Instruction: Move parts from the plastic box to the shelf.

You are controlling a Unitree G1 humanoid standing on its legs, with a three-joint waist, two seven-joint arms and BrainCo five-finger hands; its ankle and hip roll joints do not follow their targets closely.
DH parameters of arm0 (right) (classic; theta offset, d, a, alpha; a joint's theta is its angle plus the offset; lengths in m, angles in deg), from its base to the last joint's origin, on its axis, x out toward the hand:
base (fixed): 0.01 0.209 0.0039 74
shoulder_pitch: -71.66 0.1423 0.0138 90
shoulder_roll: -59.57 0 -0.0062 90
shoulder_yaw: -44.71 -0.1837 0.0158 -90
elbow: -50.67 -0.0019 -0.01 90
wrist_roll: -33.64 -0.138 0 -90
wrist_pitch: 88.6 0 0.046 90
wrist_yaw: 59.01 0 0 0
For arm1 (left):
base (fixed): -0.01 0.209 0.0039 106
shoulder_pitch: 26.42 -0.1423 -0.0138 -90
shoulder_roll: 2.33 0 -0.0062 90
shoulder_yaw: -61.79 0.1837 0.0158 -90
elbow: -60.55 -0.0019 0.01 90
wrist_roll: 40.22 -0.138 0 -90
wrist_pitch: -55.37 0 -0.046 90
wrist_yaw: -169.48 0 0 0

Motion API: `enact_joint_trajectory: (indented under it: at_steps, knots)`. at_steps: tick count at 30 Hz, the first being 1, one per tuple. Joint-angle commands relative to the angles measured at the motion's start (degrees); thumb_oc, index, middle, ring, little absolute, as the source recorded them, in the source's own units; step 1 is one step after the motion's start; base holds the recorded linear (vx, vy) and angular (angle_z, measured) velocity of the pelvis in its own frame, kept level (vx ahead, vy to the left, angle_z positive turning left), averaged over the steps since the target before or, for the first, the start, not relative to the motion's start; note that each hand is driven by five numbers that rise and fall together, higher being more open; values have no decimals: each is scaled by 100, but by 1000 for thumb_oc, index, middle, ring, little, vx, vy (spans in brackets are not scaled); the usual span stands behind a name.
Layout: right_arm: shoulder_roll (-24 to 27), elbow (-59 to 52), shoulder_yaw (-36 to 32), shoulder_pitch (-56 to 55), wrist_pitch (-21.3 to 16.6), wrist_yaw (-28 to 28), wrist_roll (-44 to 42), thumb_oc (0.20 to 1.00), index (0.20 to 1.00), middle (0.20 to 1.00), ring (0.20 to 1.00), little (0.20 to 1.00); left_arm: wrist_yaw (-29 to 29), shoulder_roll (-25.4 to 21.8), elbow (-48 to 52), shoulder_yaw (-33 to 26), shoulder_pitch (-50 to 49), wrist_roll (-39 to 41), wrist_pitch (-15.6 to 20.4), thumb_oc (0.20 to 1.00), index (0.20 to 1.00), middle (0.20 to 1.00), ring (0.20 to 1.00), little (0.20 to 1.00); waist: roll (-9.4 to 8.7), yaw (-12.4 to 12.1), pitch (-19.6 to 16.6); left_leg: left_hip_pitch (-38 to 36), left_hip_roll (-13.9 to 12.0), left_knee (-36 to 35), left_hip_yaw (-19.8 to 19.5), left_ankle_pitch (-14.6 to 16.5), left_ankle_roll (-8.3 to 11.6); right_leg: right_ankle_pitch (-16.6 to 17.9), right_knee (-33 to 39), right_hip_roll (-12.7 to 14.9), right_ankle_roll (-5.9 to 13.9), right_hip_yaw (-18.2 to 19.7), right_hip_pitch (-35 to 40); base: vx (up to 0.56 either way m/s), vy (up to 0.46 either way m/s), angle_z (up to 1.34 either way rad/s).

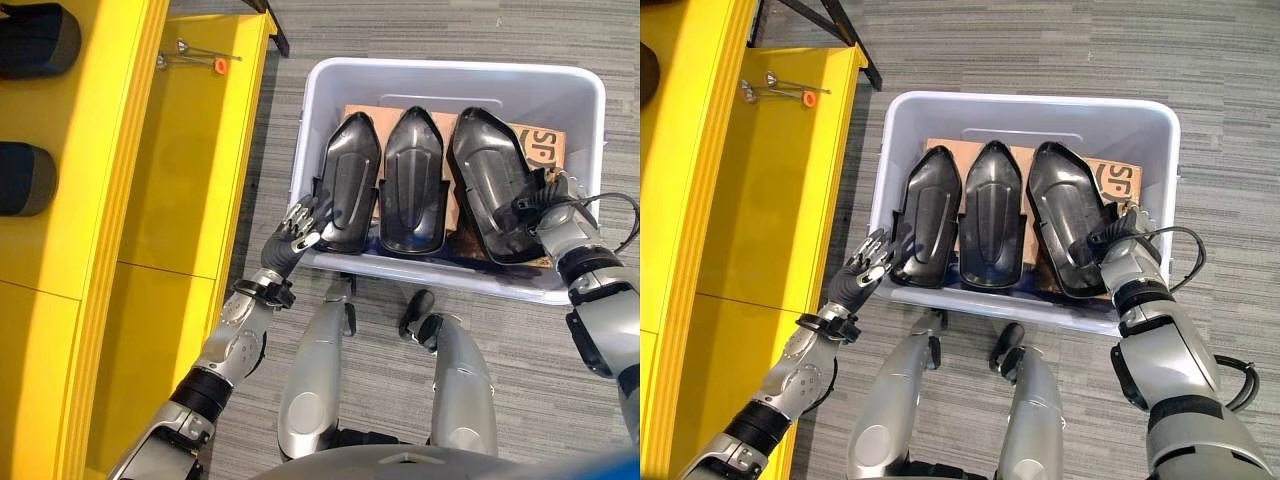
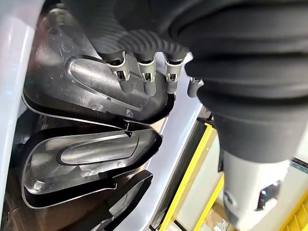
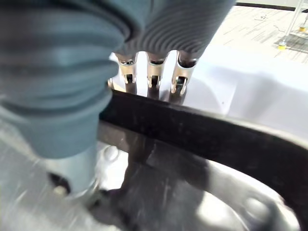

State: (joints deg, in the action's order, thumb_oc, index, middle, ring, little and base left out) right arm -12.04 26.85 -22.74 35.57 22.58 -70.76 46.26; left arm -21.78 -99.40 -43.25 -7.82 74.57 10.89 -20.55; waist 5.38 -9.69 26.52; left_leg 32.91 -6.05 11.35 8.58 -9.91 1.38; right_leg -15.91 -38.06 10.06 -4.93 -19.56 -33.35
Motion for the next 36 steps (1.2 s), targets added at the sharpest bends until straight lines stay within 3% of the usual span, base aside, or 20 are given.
enact_joint_trajectory:
  at_steps: [1, 11, 16, 19, 21, 26, 31, 36]
  knots:
    - [-526, 1075, 166, -947, 915, 1485, -130, 200, 200, 200, 200, 200, -148, 20, 123, 41, 67, -58, 163, 1000, 1000, 1000, 1000, 1000, 245, -44, 327, 40, -171, 500, -94, 476, 142, 698, 14, 71, 400, -45, -242, 0, 0, 0]
    - [-646, 1322, 146, -1046, 1601, 1397, 348, 200, 200, 200, 200, 200, -108, 25, 173, 146, 44, -2, 279, 1000, 1000, 1000, 1000, 1000, 314, -54, 327, 38, -153, 464, -89, 449, 135, 706, 24, 60, 383, -35, -252, 0, 0, 0]
    - [-728, 1364, 110, -1144, 1510, 910, 337, 200, 200, 200, 200, 200, -64, 29, 162, 195, 31, 47, 356, 1000, 1000, 1000, 1000, 1000, 337, -42, 327, 13, -145, 429, -96, 430, 136, 715, 47, 42, 386, -18, -232, 0, 0, 0]
    - [-793, 1352, 94, -1189, 1248, 334, 37, 200, 200, 200, 200, 200, -32, 29, 173, 234, 44, 59, 391, 1000, 1000, 1000, 1000, 1000, 348, -34, 327, -2, -136, 422, -99, 429, 135, 716, 60, 23, 387, -2, -214, -11, 2, 0]
    - [-804, 1224, 49, -1172, 194, -1100, -668, 200, 200, 200, 200, 200, 0, 82, 107, 298, 46, 24, 498, 1000, 1000, 1000, 1000, 1000, 352, -6, 327, -114, -132, 353, -108, 419, 138, 749, 166, -20, 401, 42, -106, -47, 5, 1]
    - [-651, 523, -26, -1030, -1045, -2375, -557, 200, 200, 200, 200, 200, 38, 77, 2, 238, 12, 3, 663, 1000, 1000, 1000, 1000, 1000, 283, 104, 327, -422, -152, 198, -73, 408, 161, 835, 448, -125, 476, 123, 177, -44, 11, -2]
    - [-478, -340, -46, -1194, -1497, -3046, -497, 200, 200, 200, 200, 200, 65, 70, -44, -31, -64, 24, 708, 1000, 1000, 1000, 1000, 1000, 163, 301, 327, -858, -242, 19, 36, 409, 199, 873, 768, -259, 521, 247, 557, -29, 36, -15]
    - [-275, -1180, -211, -1323, -1586, -3283, -409, 200, 200, 200, 200, 200, 43, 66, 15, -278, -230, 15, 625, 1000, 1000, 1000, 1000, 1000, 85, 431, 327, -1378, -286, -82, 86, 453, 237, 871, 1025, -305, 509, 315, 1066, 11, 31, -14]
